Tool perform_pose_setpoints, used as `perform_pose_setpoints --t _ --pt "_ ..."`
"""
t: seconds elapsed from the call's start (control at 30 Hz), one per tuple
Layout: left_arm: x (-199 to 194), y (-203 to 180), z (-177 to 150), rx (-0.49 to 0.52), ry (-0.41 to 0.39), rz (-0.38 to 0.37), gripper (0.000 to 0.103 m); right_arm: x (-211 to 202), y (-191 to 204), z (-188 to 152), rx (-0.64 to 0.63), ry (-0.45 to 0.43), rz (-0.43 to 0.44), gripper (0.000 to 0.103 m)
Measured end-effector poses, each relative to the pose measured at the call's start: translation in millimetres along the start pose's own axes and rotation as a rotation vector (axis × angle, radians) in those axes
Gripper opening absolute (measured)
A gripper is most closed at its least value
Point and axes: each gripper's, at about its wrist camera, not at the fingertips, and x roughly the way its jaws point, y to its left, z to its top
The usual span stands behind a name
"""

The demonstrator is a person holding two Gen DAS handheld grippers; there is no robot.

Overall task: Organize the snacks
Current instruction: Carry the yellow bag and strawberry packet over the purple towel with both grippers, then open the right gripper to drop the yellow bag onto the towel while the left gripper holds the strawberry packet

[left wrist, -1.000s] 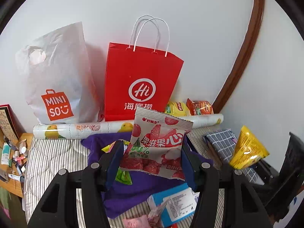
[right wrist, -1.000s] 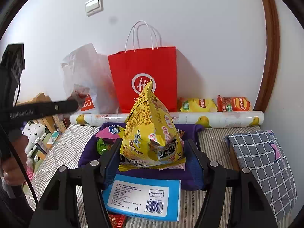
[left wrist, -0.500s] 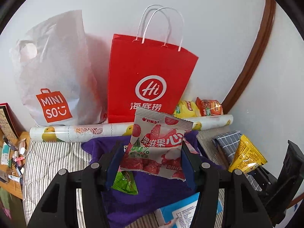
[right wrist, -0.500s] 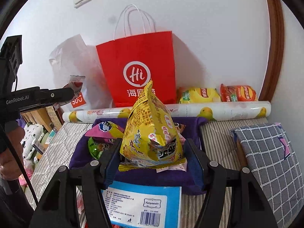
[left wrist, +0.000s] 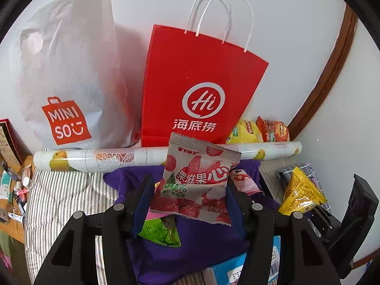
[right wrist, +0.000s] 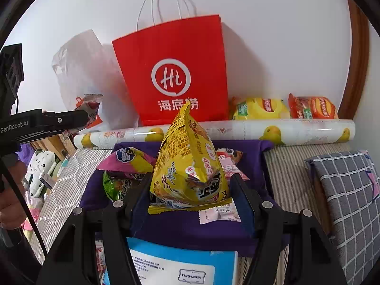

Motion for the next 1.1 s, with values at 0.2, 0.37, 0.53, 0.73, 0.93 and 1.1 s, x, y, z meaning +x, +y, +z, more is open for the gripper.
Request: perform_pose_setpoints --t 0.2,0.37,0.53,0.73,0.93,1.1 --pt "11.7 4.7 -2.9 -0.006 0.024 0.014 0.056 17.6 -4.6 -4.8 0.009 0.035 0.006 0.064" --pt "21.8 7.2 -6.1 -0.017 0.045 0.024 0.056 28.4 -10.2 -9.4 0.022 0.062 0.017 0.064" --pt "30.0 3.2 -9.9 -0.005 0.065 0.036 0.056 39.3 -11.6 -15.4 0.023 0.099 0.027 0.064" --pt "36.2 1.5 -12.7 0.001 0.079 0.041 0.056 47.2 -12.8 -20.1 0.019 0.121 0.019 0.064" --pt "38.9 0.5 -13.0 0.004 0.086 0.038 0.056 53.7 -12.5 -22.9 0.017 0.149 0.019 0.064" --pt "41.7 -0.6 -12.6 0.007 0.092 0.041 0.056 54.5 -11.8 -25.0 0.007 0.157 0.013 0.064"
